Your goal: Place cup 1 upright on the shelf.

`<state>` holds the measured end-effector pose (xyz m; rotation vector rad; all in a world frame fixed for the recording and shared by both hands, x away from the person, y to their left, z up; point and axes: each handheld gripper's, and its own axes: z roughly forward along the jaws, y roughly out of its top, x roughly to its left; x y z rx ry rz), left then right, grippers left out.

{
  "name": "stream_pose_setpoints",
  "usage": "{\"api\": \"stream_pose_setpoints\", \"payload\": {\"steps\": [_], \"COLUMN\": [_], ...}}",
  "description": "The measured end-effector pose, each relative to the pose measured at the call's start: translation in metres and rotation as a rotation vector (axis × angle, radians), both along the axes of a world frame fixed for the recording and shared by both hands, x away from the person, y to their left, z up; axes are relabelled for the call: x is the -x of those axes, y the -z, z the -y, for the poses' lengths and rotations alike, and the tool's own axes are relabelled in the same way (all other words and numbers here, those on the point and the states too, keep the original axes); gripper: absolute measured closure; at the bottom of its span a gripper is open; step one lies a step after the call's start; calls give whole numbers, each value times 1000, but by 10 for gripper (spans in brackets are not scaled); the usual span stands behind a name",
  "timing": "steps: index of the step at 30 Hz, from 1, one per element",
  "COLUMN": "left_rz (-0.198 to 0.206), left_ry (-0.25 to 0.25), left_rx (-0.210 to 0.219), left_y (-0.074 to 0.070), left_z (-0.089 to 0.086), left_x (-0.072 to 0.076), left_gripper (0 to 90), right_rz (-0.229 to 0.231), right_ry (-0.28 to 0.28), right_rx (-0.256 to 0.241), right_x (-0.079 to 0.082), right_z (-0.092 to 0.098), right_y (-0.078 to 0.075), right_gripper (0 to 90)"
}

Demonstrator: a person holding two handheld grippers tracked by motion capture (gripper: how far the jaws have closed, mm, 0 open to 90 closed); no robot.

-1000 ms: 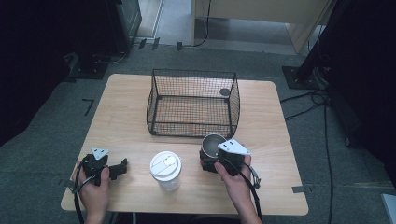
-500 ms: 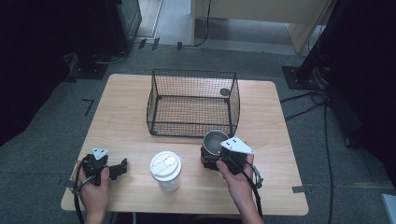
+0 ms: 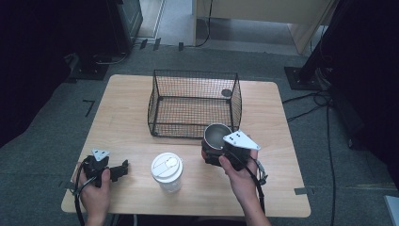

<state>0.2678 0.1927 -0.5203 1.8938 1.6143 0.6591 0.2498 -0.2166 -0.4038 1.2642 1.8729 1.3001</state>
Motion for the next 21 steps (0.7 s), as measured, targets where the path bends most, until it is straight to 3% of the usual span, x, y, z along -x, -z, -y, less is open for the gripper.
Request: {"api": "stream_pose_setpoints", "payload": {"steps": [21], "left_rz": [-1], "left_ry": [-1], "left_rx": [1], "left_y": [0], "left_z": [0], "left_x": [0], "left_gripper": [0], "right_rz": [77], "right_ry": [9], "right_rx": [-6], "right_x": [-18], "right_z": [-5], "right_y": [-37], "right_gripper": [71]}}
